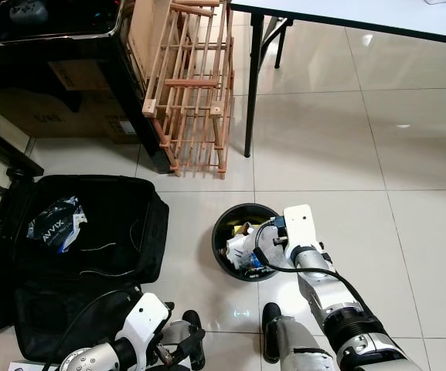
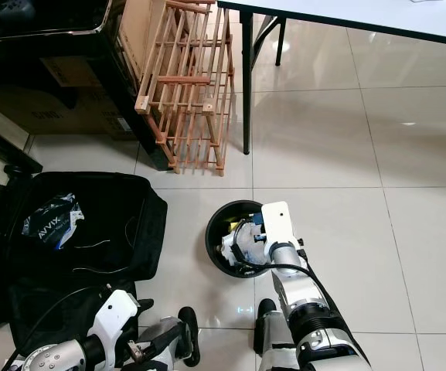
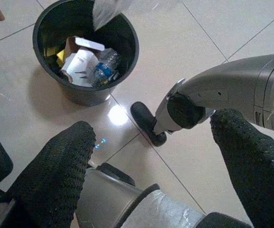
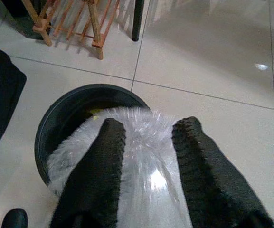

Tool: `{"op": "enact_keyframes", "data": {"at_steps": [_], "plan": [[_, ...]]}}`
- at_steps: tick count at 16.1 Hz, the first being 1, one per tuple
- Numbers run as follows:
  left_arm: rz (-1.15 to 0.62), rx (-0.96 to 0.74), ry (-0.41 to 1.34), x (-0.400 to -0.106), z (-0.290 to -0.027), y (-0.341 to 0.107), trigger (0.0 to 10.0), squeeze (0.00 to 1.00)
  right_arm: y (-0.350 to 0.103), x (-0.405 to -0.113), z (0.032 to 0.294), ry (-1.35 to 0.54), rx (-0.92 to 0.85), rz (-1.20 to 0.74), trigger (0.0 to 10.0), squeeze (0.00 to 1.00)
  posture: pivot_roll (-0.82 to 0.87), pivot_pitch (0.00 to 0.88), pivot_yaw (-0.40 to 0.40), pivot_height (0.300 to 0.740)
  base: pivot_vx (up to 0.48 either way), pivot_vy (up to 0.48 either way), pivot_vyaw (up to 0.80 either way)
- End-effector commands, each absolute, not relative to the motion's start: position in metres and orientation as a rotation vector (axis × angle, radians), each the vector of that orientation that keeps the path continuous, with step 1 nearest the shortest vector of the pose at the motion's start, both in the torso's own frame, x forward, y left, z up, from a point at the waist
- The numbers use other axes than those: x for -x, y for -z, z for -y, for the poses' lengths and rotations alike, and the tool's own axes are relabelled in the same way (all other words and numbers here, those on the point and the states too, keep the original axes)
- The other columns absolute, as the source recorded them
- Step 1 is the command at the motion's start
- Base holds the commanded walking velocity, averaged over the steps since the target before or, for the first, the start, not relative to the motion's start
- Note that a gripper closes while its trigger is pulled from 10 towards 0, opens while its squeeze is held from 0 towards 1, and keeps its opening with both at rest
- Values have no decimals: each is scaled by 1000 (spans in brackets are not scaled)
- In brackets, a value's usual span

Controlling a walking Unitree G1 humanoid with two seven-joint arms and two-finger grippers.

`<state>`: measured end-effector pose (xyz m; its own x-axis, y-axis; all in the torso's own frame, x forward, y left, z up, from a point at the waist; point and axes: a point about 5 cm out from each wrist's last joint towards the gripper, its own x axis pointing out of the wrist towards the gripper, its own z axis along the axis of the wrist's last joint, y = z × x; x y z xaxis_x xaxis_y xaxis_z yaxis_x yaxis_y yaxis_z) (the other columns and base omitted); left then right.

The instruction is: Picking trash to rubbish bin

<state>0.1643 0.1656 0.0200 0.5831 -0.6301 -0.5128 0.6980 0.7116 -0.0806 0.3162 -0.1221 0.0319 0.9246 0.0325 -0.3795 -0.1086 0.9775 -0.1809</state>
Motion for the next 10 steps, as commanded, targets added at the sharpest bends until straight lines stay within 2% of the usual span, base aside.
{"op": "enact_keyframes", "data": {"at_steps": [1, 10], "plan": [[-587, -133, 778, -156, -168, -12, 10000, 0, -22, -309, 120, -84, 184, -423, 10000, 1000, 111, 349, 71, 740, 0, 0, 0], [-584, -138, 777, -158, -168, -11, 10000, 0, -22, -310, 121, -83, 184, -420, 10000, 1000, 112, 346, 73, 740, 0, 0, 0]]}}
